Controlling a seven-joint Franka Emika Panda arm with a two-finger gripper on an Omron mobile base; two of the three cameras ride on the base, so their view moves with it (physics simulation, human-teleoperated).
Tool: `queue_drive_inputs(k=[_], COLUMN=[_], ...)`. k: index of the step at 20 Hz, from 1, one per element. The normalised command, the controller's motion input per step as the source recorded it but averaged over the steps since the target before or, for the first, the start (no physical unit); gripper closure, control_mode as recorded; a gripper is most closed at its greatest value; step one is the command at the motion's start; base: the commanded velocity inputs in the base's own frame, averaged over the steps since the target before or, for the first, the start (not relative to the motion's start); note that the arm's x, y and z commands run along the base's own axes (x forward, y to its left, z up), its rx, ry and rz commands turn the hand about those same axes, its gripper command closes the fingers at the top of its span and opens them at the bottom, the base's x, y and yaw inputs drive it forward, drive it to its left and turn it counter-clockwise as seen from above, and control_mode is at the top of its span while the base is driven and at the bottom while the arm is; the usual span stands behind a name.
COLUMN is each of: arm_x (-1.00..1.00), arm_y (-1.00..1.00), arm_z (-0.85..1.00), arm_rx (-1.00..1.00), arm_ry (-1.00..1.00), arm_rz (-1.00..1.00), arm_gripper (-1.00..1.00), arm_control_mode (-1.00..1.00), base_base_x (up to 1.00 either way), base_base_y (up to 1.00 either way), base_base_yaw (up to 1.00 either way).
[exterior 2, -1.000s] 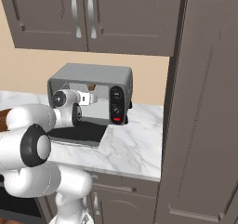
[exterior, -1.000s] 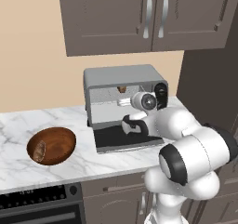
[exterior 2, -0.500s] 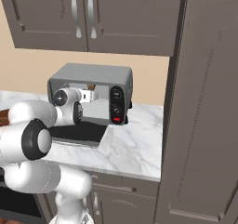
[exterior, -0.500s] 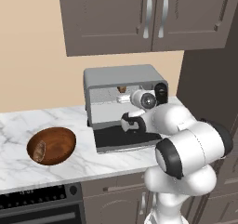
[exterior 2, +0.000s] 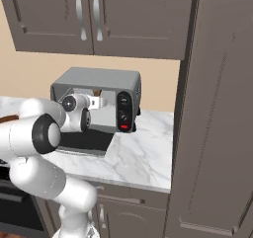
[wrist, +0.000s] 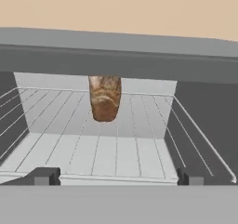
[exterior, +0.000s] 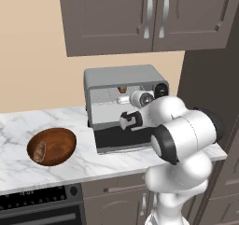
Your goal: Pick up the heated bread from the toaster oven and place it in the bowl. Then move the bread bowl to the dining counter.
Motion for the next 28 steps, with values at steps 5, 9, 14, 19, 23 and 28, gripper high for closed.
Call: queue_drive_inputs(k=[5,9,14,19,23,28], arm_x=[0.02,0.08,-0.17,-0.03,0.06,0.34], arm_y=[0.0,0.0,0.0,0.0,0.0,0.0], arm_z=[-0.37,-0.11,0.25,0.37,0.12,-0.1], arm_rx=[-0.04,-0.03,0.01,0.02,0.0,-0.01], arm_ry=[0.12,0.1,-0.18,-0.22,-0.09,0.0], arm_rz=[0.0,-0.01,0.0,0.0,0.0,0.0], arm_gripper=[-1.0,-1.0,-1.0,-1.0,-1.0,-1.0], arm_control_mode=[-1.0,-1.0,-1.0,-1.0,-1.0,-1.0], base_base_x=[0.0,0.0,0.0,0.0,0.0,0.0], base_base_y=[0.0,0.0,0.0,0.0,0.0,0.0], base_base_yaw=[0.0,0.0,0.0,0.0,0.0,0.0])
